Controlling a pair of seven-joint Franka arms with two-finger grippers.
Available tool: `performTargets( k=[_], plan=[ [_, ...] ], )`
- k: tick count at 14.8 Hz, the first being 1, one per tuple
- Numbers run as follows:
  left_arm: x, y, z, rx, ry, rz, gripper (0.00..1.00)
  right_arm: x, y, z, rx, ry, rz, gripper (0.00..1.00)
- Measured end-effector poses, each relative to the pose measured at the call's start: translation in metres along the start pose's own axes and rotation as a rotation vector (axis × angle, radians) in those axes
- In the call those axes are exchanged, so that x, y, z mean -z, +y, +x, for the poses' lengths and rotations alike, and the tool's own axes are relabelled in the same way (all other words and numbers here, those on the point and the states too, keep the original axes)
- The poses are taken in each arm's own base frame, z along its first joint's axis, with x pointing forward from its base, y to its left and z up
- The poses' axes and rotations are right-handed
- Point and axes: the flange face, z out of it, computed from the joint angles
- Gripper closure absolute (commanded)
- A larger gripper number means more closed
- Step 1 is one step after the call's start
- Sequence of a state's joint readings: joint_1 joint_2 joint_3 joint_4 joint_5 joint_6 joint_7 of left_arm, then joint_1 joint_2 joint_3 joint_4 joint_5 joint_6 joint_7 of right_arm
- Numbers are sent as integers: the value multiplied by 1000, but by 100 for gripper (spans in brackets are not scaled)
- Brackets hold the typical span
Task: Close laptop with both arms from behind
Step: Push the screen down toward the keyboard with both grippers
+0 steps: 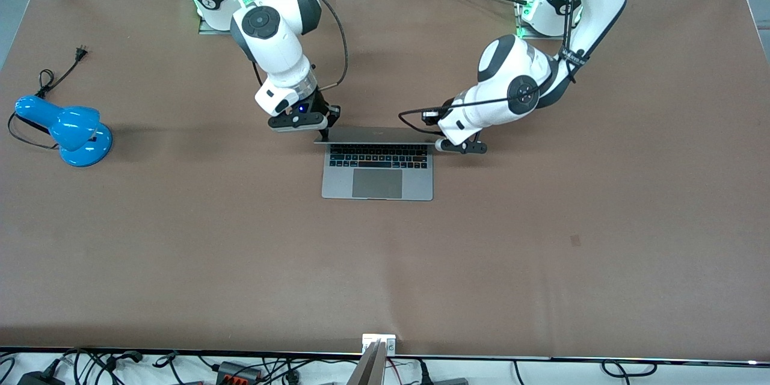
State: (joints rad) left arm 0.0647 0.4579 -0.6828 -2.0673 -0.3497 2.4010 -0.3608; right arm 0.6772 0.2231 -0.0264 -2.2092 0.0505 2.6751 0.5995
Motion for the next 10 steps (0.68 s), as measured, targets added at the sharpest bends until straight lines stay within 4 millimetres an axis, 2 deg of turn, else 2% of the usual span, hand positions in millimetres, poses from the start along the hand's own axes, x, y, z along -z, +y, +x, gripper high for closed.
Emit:
performTargets(
  k=[6, 10],
  plan=[
    [-14, -11, 28, 34, -12, -21, 100, -17, 1, 24, -22, 12, -2, 100],
    [-25, -13, 35, 37, -22, -16, 100, -32, -3, 36, -27, 12, -6, 100]
  ],
)
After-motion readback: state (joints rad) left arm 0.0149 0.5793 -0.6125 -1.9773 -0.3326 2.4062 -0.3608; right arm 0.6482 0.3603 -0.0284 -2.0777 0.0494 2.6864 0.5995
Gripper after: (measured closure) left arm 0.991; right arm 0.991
